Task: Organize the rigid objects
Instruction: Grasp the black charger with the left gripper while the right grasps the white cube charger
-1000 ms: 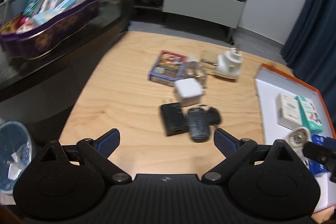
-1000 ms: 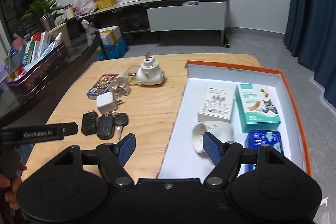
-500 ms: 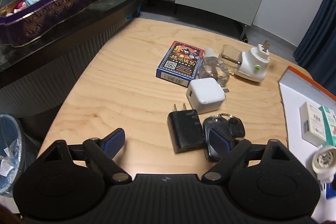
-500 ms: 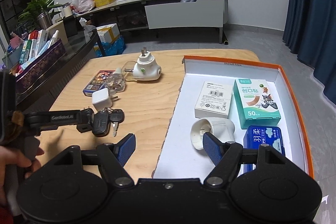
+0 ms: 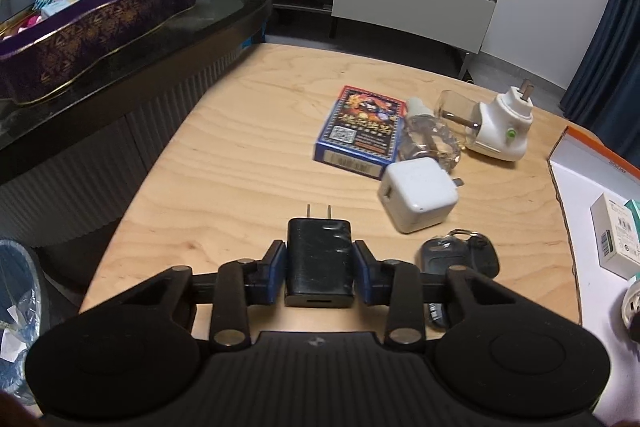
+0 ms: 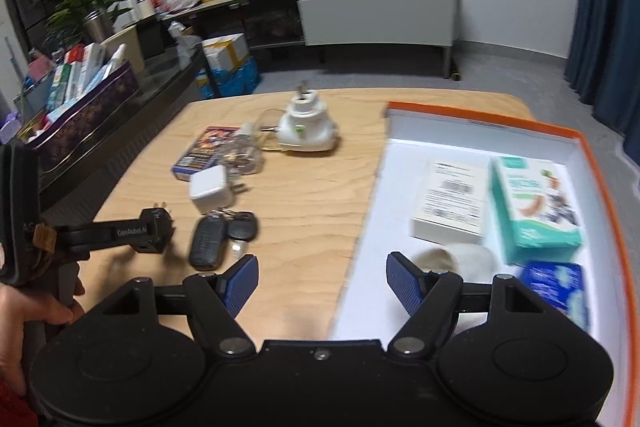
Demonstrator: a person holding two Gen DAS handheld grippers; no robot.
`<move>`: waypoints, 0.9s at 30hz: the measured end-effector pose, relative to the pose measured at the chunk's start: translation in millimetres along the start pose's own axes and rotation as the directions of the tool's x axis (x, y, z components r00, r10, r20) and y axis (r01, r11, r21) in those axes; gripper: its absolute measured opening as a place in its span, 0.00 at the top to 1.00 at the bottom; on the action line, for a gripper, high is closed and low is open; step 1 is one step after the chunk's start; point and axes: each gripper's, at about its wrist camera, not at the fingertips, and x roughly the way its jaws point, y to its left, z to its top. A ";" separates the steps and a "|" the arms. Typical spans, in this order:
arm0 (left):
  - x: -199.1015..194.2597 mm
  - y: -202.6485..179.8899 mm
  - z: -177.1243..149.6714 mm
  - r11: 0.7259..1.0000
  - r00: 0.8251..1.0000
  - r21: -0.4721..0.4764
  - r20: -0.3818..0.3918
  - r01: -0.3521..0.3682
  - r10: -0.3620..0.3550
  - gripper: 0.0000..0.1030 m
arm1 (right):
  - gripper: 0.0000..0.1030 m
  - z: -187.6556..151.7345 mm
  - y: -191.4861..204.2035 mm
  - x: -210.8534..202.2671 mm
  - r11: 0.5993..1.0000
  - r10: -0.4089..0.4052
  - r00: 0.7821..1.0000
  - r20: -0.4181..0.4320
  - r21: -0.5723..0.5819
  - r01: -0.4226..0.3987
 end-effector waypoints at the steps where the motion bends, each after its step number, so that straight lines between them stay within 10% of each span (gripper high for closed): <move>1: -1.0 3.4 -0.4 1.000 1.000 -0.002 0.002 -0.004 0.004 0.65 | 0.18 2.4 5.9 4.4 1.000 0.020 1.000 -0.003 -0.009 -0.020; 11: -11.5 28.9 -9.2 1.000 1.000 0.007 0.027 0.006 -0.006 0.65 | 0.18 34.5 70.4 68.0 0.978 0.169 0.985 -0.039 -0.118 -0.172; 23: -5.5 14.5 -21.2 0.993 0.994 0.114 0.112 -0.023 0.010 0.53 | 0.15 51.0 97.1 146.8 0.967 0.101 0.992 -0.071 -0.227 -0.114; 27: -6.0 18.6 -19.9 0.996 0.992 0.088 0.123 -0.008 -0.003 0.65 | 0.25 48.3 102.1 155.1 0.954 0.101 0.993 -0.057 -0.276 -0.113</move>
